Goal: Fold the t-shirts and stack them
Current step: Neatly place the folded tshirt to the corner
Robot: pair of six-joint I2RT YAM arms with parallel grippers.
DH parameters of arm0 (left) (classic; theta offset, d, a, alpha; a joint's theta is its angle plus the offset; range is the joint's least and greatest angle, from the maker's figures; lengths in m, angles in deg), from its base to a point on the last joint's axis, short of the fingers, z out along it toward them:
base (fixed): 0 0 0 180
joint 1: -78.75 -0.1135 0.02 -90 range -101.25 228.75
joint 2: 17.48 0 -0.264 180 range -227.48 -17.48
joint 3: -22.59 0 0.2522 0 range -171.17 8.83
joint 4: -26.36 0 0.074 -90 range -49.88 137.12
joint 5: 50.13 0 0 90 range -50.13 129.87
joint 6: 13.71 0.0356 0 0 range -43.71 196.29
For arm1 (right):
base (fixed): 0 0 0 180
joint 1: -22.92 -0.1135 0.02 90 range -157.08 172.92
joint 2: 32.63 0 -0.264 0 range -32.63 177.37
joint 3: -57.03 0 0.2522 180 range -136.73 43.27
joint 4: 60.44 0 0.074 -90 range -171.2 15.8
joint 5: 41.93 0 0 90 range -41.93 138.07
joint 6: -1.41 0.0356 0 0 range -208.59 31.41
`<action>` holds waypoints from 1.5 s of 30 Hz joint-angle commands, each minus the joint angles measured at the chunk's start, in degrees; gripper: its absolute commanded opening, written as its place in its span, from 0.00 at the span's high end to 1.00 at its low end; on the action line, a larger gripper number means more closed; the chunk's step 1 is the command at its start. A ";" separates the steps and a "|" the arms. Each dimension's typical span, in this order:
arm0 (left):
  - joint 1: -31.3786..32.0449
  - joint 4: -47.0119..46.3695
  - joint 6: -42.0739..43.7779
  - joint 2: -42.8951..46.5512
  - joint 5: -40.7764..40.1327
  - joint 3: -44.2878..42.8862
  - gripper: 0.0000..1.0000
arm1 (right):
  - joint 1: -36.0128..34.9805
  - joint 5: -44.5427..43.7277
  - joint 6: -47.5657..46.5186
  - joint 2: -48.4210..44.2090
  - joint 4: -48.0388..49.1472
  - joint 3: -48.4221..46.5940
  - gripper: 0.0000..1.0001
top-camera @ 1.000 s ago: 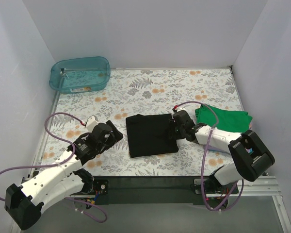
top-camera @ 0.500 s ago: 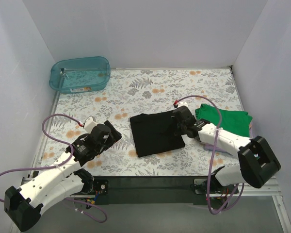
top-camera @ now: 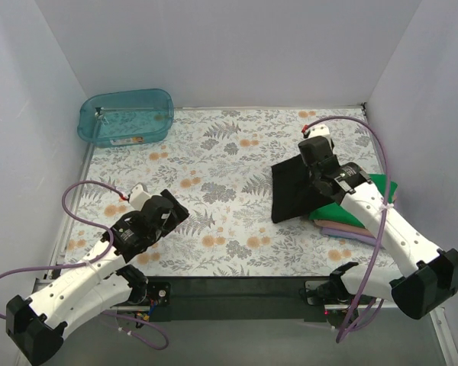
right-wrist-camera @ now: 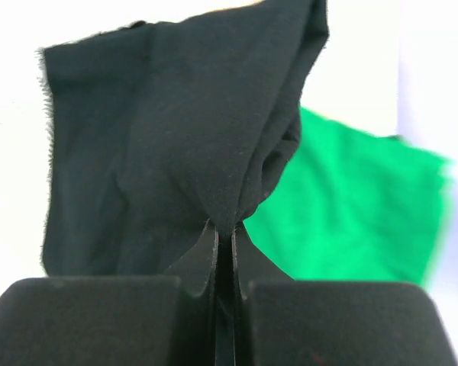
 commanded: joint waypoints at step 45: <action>0.00 1.59 -1.38 -1.82 -4.54 -1.72 0.05 | 36.86 -9.54 -10.34 7.18 3.25 -5.27 0.02</action>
